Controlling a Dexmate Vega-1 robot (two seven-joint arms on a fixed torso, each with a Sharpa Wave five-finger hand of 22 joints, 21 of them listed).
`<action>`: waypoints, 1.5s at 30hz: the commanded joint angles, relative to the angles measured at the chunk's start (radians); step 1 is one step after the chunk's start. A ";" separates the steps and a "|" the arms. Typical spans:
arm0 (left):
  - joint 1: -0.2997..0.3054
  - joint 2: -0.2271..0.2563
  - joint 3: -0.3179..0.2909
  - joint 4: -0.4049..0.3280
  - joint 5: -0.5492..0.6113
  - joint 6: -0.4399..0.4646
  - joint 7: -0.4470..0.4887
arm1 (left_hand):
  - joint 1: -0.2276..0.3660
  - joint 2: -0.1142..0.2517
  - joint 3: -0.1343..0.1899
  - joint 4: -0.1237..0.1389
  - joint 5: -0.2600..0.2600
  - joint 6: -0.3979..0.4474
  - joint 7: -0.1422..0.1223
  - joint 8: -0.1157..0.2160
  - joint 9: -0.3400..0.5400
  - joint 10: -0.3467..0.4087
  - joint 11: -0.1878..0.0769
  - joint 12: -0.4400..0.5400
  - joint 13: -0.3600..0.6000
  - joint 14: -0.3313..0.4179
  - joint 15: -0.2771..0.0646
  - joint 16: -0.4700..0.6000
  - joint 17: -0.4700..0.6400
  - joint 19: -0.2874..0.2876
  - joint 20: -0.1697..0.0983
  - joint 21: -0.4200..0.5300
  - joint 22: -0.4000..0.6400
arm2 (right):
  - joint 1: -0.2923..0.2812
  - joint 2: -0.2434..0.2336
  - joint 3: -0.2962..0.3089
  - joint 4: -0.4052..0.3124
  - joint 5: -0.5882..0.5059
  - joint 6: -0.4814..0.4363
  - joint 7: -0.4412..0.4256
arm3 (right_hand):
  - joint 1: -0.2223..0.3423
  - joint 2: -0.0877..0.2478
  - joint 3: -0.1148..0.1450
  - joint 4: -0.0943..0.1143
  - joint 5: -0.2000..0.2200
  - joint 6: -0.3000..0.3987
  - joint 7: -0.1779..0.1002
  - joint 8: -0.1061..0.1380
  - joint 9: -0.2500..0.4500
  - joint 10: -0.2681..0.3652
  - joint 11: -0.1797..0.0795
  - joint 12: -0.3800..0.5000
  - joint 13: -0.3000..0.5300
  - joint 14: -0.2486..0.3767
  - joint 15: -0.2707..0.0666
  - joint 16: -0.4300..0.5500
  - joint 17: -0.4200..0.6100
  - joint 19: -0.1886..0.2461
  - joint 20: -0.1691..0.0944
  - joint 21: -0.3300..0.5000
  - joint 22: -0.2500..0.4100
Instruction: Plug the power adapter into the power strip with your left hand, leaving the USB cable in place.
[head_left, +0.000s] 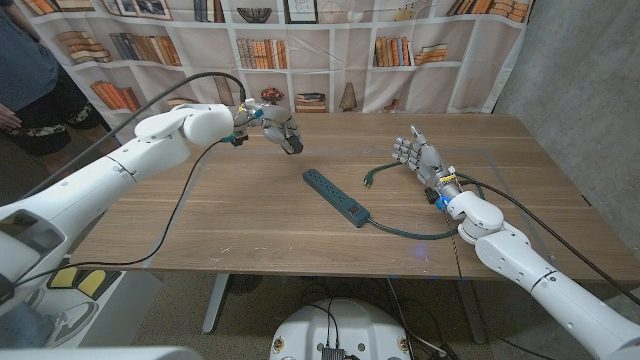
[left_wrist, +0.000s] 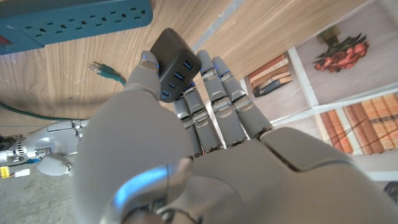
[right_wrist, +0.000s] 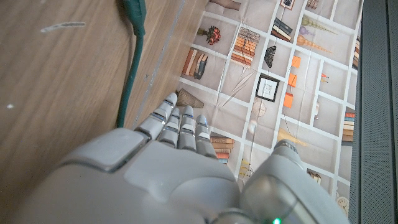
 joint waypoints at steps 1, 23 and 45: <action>-0.043 0.005 -0.025 0.011 -0.003 -0.141 -0.053 | 0.020 0.033 0.069 0.064 0.006 0.094 0.058 0.059 0.045 0.068 -0.055 0.007 0.103 0.077 -0.101 0.002 0.003 0.001 -0.024 0.004 0.002 | -0.012 0.020 0.007 -0.008 -0.073 0.077 -0.062 | 0.000 0.004 -0.005 0.000 0.006 0.009 0.020 0.002 0.002 0.008 -0.002 0.001 0.003 0.002 0.002 0.000 0.005 0.006 -0.005 -0.004 0.005; -0.169 -0.058 0.038 0.087 0.037 -0.359 -0.221 | 0.025 0.034 0.086 0.061 0.007 0.083 0.076 0.069 0.064 0.068 -0.045 0.005 0.132 0.074 -0.090 -0.004 0.005 -0.008 -0.019 0.001 0.002 | -0.037 0.051 0.012 -0.026 -0.107 0.100 -0.131 | -0.002 0.001 -0.008 -0.001 0.006 0.010 0.019 0.001 0.002 0.014 -0.001 0.002 0.003 0.006 0.004 0.001 0.005 0.008 -0.005 -0.005 0.005; -0.260 -0.148 0.103 0.151 0.134 -0.550 -0.277 | 0.031 0.024 0.103 0.055 0.006 0.085 0.090 0.068 0.058 0.060 -0.039 -0.006 0.157 0.076 -0.087 -0.027 -0.017 -0.035 -0.028 -0.020 -0.006 | -0.097 0.067 0.016 -0.082 -0.144 0.105 -0.208 | -0.002 0.002 -0.008 -0.001 0.007 0.011 0.019 0.000 0.002 0.017 -0.003 0.001 0.003 0.008 0.003 0.000 0.005 0.010 -0.004 -0.006 0.005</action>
